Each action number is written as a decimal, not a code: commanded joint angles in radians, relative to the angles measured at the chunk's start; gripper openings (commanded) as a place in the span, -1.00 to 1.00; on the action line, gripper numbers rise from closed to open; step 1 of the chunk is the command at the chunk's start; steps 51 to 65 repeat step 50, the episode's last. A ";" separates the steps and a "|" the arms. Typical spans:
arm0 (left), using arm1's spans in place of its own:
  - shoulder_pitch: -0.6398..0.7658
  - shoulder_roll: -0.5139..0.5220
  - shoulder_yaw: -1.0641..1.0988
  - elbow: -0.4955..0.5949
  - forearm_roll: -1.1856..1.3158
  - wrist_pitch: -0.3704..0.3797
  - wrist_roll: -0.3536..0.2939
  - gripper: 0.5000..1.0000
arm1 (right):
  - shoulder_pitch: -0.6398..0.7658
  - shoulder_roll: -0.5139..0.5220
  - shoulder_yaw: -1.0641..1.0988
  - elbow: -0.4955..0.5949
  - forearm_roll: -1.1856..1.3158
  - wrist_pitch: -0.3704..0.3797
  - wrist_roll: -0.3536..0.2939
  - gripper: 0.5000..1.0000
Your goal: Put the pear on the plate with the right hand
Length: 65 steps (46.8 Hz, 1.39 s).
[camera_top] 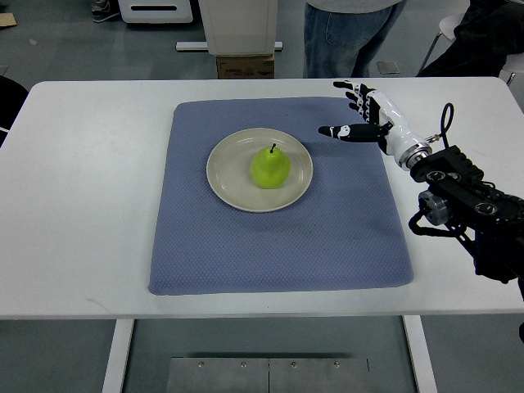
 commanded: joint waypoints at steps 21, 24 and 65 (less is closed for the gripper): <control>0.000 0.000 0.000 0.000 0.000 0.000 0.000 1.00 | -0.075 0.038 0.379 0.001 -0.008 -0.019 -0.187 0.98; 0.000 0.000 0.000 0.000 0.000 0.000 0.000 1.00 | -0.079 0.052 0.432 0.004 -0.014 -0.033 -0.227 0.98; 0.000 0.000 0.000 0.000 0.000 0.000 0.000 1.00 | -0.136 0.153 0.702 0.039 -0.016 -0.080 -0.147 1.00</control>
